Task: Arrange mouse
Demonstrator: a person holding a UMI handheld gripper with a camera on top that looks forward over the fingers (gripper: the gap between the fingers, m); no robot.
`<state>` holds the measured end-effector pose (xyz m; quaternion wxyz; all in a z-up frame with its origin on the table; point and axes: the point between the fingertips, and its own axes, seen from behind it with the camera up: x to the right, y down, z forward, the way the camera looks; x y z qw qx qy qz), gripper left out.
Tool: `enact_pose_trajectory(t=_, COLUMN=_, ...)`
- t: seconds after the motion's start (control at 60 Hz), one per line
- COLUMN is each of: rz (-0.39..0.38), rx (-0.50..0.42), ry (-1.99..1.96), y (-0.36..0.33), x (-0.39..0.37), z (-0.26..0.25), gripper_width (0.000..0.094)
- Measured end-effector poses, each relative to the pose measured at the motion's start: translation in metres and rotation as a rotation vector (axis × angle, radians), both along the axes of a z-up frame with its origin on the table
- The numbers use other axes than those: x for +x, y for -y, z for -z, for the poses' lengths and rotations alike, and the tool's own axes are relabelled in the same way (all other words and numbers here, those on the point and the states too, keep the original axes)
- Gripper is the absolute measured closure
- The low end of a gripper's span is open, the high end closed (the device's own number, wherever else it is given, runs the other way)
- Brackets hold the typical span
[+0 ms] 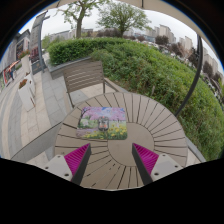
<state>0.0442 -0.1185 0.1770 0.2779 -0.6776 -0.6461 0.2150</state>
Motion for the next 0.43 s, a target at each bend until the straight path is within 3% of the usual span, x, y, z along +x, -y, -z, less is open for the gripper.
enact_pose_trajectory(t=0.133, rz=0.007, rx=0.004, ry=0.0, y=-0.002, x=0.048, z=-0.019, gripper_width=0.0094)
enact_pose_trajectory(t=0.217, rz=0.012, rx=-0.044, ry=0.023, y=0.004, x=0.072, z=-0.021, gripper_width=0.0095)
enact_pose_trajectory(t=0.433, rz=0.025, rx=-0.041, ry=0.042, y=-0.009, x=0.096, z=-0.02, gripper_width=0.0085)
